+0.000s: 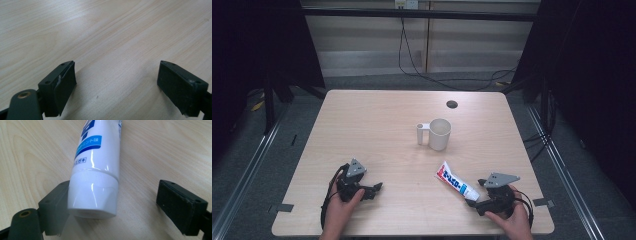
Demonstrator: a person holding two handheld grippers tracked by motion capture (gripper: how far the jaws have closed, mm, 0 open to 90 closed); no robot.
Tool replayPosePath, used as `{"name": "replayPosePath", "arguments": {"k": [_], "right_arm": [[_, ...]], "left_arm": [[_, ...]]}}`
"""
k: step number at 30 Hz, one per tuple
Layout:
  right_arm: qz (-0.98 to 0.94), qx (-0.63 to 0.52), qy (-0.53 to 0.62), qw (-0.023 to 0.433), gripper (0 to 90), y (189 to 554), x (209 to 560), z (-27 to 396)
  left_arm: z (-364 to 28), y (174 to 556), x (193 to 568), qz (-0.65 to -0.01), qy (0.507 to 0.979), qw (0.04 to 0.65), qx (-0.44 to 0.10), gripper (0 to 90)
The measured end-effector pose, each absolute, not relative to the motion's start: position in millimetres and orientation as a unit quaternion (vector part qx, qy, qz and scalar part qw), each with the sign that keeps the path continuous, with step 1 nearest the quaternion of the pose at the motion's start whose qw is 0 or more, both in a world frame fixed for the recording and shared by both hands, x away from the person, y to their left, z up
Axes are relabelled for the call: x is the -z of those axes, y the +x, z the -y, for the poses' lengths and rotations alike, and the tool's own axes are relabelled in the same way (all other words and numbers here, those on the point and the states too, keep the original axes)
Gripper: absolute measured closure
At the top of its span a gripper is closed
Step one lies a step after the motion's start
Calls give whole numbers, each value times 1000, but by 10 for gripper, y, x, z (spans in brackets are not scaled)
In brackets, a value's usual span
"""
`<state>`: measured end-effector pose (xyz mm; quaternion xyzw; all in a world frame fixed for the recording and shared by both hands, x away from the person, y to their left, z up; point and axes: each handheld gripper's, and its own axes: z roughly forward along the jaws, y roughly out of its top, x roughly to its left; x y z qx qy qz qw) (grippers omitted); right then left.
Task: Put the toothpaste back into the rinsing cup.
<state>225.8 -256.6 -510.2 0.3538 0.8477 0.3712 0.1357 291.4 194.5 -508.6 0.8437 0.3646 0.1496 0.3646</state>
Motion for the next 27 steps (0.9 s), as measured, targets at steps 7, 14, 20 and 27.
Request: {"name": "replayPosePath", "arguments": {"k": [7,14,20,27], "right_arm": [[-846,-370,358,138,143,2254,5101,2554],[-860,-323,379,110,161,2356,4993,2431],[-873,-298,377,86,209,2511,4836,2286],[-888,-254,376,74,236,2684,4705,2107]], "left_arm": [[-1946,2916,5085,-364,844,364,-148,150],[-1946,2916,5085,-364,844,365,-148,151],[-1947,2916,5085,-363,845,364,-148,150],[-1946,2916,5085,-364,844,364,-148,150]]}}
